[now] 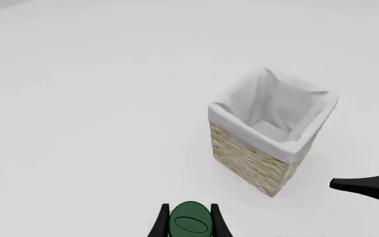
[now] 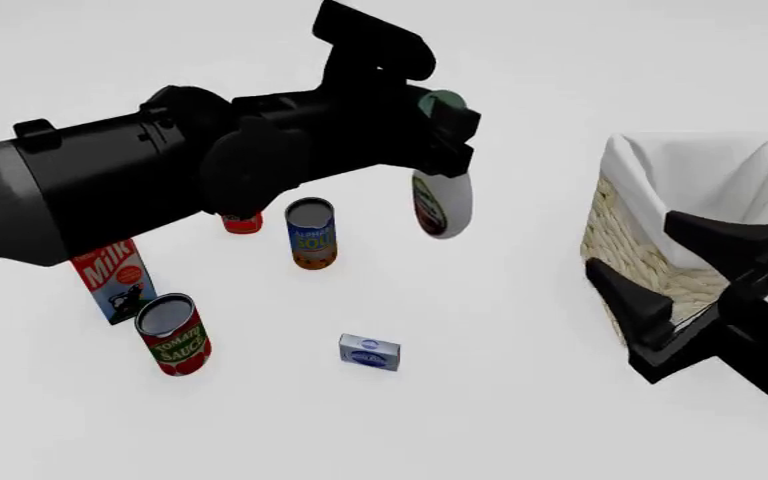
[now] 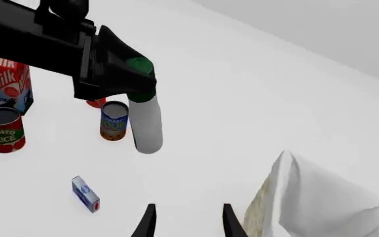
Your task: Pick the salad dressing and place it in the basket.
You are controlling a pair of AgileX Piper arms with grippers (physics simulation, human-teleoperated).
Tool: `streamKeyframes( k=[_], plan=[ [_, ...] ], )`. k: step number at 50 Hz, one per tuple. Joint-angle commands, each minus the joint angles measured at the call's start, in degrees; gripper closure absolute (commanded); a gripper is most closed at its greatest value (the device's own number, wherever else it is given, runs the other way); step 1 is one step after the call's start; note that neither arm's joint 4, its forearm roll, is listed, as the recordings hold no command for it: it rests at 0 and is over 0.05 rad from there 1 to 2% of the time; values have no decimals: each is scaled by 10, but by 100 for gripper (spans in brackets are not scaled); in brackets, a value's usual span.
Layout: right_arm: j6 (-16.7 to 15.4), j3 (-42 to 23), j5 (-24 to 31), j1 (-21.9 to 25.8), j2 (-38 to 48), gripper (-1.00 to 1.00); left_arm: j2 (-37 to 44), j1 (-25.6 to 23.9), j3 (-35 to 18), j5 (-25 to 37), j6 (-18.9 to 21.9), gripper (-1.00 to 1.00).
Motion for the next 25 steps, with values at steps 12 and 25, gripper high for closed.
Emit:
streamKeyframes(
  k=[12, 25],
  plan=[
    [-54, -52, -59, 61, 110, -100, -11, -20, -1, 2, 1, 100],
    [-68, -55, -116, 80, 148, -100, -17, -31, 2, 5, -8, 100]
  ],
)
